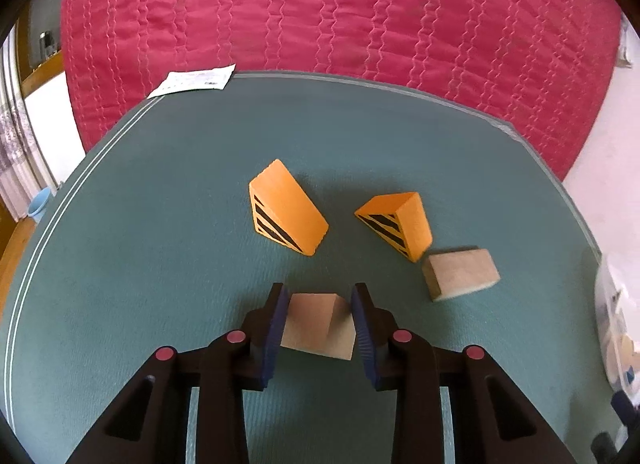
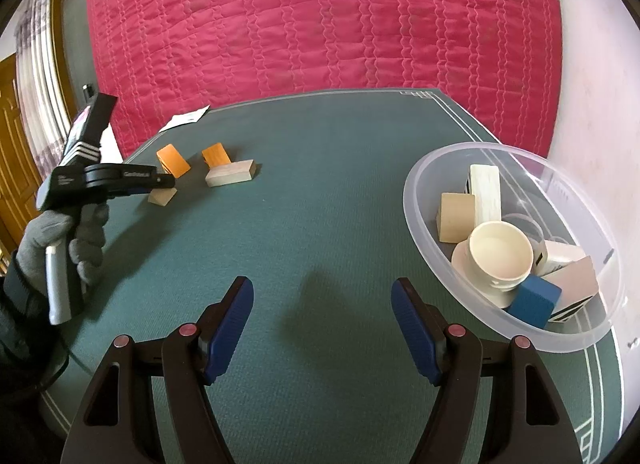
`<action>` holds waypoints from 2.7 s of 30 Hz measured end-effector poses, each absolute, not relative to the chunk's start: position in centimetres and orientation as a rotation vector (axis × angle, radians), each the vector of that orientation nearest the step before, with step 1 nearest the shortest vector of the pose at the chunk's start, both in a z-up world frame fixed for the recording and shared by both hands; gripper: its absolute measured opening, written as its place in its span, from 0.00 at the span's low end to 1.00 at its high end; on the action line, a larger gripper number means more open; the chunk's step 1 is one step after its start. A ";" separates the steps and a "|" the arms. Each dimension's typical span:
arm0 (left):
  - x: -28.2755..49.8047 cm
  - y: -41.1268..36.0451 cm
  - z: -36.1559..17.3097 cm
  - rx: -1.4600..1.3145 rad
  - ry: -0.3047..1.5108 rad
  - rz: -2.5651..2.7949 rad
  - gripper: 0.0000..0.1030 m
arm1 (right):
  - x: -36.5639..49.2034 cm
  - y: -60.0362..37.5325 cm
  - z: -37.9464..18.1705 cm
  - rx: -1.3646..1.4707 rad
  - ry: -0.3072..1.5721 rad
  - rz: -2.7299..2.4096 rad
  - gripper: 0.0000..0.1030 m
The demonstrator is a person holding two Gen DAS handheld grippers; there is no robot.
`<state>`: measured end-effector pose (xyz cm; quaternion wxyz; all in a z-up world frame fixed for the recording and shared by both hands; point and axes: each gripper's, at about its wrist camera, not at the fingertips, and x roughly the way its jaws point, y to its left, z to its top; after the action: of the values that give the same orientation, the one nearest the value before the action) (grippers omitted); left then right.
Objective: Organize rigid objects
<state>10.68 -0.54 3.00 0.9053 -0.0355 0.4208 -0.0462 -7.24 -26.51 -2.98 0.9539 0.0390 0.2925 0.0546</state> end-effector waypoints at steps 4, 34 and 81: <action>9.7 -0.5 3.1 -0.072 0.869 -0.115 0.34 | -7.2 -26.6 -3.0 0.081 0.595 0.110 0.70; 6.0 2.2 1.8 -0.060 0.911 0.009 0.66 | -7.1 -26.7 -3.2 0.087 0.596 0.110 0.70; 10.3 -2.0 1.3 -0.082 0.923 0.138 0.64 | -7.5 -26.2 -3.0 0.090 0.607 0.117 0.70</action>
<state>10.29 -2.04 1.25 0.8922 -0.0395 0.4449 0.0666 -7.51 -26.16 -3.05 0.9517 0.0444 0.2985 0.0574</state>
